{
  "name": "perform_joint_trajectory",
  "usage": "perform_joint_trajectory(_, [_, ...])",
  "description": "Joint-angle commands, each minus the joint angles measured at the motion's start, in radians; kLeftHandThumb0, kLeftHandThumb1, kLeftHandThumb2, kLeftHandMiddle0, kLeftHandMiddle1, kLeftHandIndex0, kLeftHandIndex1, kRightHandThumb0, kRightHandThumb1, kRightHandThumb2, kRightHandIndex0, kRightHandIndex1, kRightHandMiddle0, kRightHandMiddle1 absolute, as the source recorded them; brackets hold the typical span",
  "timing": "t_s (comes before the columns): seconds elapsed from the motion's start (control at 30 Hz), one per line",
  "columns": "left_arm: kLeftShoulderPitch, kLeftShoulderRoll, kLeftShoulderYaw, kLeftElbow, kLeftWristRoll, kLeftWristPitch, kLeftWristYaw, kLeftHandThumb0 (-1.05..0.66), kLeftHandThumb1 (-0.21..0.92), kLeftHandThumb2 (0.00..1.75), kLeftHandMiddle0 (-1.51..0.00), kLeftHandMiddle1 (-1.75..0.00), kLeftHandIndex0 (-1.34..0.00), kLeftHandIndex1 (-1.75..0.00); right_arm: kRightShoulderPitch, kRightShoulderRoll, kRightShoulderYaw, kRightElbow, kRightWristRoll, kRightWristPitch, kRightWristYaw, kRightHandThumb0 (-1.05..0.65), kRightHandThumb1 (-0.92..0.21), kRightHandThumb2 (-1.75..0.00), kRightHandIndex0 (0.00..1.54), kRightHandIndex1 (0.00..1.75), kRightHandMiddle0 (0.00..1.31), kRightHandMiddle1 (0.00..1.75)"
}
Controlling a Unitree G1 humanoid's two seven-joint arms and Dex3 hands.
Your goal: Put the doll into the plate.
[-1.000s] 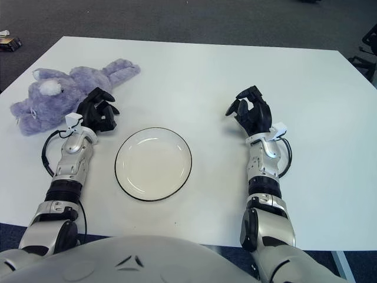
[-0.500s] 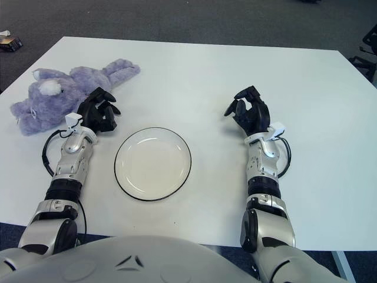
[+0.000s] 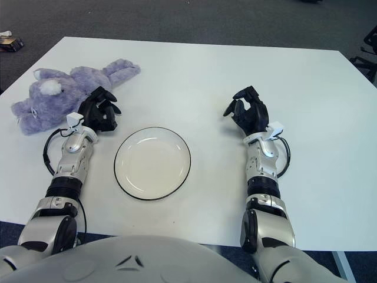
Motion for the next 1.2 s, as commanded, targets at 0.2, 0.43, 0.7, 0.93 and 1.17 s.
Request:
perform_joint_trajectory(0.2, [0.056,-0.013,0.002,0.075,-0.009,-0.039,-0.025,-0.01,0.23,1.43,-0.56,-1.75,-0.55,-1.75,0.111,0.065,0.017,0.076,-0.005,0.009,-0.011,-0.37,-0.77,-0.74,0.73,1.56,0.28,1.75])
perform_joint_trajectory(0.43, [0.126,-0.022,-0.048,-0.062,0.084,-0.116,0.034,-0.01,0.24,1.42,-0.56,-1.75,-0.55,-1.75,0.109,0.053,0.035,0.08,-0.039,0.009,-0.037,-0.37,-0.77,-0.73,0.72,1.56,0.28,1.75])
perform_joint_trajectory(0.7, [0.171,0.032,-0.064,-0.153,0.193,-0.213,0.079,-0.01,0.24,1.42,-0.69,-1.74,-0.42,-1.74,0.098,0.044,0.055,0.093,-0.086,0.0,-0.068,-0.38,-0.76,-0.75,0.73,1.58,0.29,1.75])
perform_joint_trajectory(0.93, [0.3,0.094,-0.069,-0.419,0.196,-0.185,0.031,-0.01,0.39,1.24,-0.55,-1.73,-0.34,-1.75,0.081,0.04,0.058,0.121,-0.082,0.003,-0.058,-0.38,-0.74,-0.78,0.75,1.58,0.3,1.75])
perform_joint_trajectory(1.17, [0.404,0.119,-0.064,-0.637,0.201,-0.122,0.026,-0.01,0.49,1.13,-0.45,-1.74,-0.28,-1.75,0.063,0.034,0.057,0.154,-0.079,0.002,-0.042,-0.38,-0.74,-0.78,0.75,1.57,0.3,1.75])
